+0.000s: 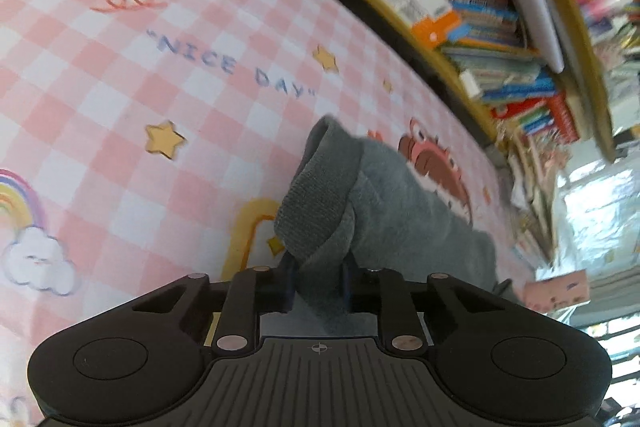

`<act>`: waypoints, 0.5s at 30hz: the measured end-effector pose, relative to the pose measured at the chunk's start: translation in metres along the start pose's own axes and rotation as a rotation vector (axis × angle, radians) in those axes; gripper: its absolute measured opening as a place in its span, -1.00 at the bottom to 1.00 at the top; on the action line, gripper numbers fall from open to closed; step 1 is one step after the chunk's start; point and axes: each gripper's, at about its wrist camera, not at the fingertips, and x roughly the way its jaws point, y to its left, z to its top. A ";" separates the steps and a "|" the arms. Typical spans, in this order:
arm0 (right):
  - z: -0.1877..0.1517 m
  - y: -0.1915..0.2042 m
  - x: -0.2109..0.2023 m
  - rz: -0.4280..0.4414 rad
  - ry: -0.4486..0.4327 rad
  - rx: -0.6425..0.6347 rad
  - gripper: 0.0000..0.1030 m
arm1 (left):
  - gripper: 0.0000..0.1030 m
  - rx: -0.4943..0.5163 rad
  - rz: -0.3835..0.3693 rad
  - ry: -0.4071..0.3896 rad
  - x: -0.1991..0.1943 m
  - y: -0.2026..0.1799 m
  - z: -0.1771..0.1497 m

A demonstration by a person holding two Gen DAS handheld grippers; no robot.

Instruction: Fold clothes

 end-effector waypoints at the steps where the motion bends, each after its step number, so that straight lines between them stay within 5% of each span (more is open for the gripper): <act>1: 0.001 0.001 0.002 0.002 0.011 0.006 0.03 | -0.62 -0.007 0.001 -0.019 -0.010 0.004 0.001; 6: -0.003 0.005 -0.013 0.050 0.014 -0.010 -0.07 | -0.62 0.002 0.047 -0.099 -0.057 0.024 0.001; 15: -0.004 0.098 -0.052 0.252 -0.129 -0.500 -0.06 | -0.63 -0.052 0.100 -0.187 -0.098 0.057 0.012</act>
